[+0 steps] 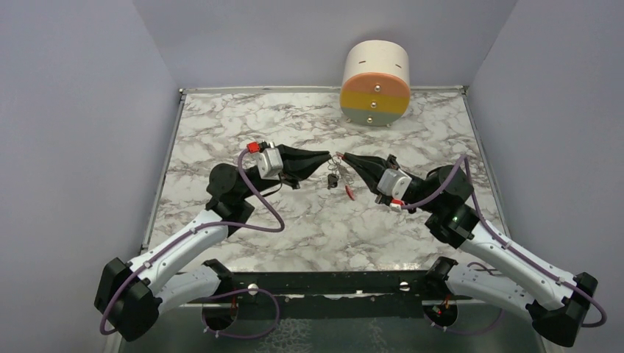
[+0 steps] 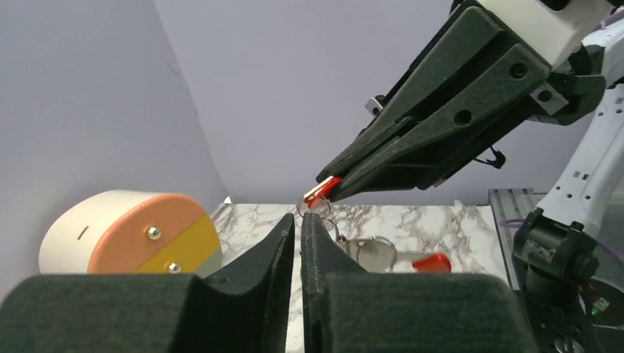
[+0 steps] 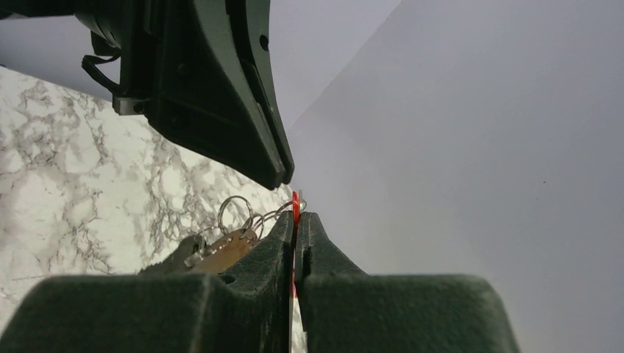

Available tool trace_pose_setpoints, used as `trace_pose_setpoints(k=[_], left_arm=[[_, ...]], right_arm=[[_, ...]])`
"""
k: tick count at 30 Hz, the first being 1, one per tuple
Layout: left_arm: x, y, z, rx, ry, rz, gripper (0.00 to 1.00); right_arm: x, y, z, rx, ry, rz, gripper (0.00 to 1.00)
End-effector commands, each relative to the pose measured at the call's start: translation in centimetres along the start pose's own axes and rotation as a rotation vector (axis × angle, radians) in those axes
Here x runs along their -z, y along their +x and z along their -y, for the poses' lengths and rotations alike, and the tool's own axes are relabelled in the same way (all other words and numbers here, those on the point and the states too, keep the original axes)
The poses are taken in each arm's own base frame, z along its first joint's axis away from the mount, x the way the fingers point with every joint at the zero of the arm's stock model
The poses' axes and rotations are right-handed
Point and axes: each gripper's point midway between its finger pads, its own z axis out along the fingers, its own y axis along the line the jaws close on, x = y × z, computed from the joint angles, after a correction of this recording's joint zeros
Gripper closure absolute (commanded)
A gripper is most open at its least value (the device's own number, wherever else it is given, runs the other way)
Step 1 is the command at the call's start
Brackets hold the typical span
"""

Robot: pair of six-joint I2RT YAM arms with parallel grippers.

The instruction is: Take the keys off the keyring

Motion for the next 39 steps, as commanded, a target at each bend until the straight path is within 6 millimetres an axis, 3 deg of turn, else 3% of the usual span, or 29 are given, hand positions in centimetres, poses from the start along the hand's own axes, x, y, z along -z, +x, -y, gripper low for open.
trace_pose_setpoints(k=[1, 11, 21, 30, 39], left_arm=[[-1.6, -2.0, -1.0, 0.04, -0.046, 0.077, 0.91], [-2.7, -1.4, -1.0, 0.06, -0.032, 0.071, 0.9], [-2.0, -1.0, 0.0, 0.056, -0.005, 0.056, 0.72], [-0.5, 1.1, 0.3, 0.099, -0.041, -0.018, 0.73], [0.5, 1.3, -0.2, 0.106, -0.1, -0.033, 0.72]], right_arm=[[0.0, -1.5, 0.7, 0.009, 0.026, 0.059, 0.98], [0.4, -2.1, 0.8, 0.015, 0.033, 0.079, 0.98], [0.5, -1.9, 1.2, 0.026, 0.055, 0.069, 0.98], [0.6, -1.2, 1.5, 0.038, 0.088, 0.051, 0.98], [0.4, -0.8, 1.4, 0.037, 0.092, 0.042, 0.98]])
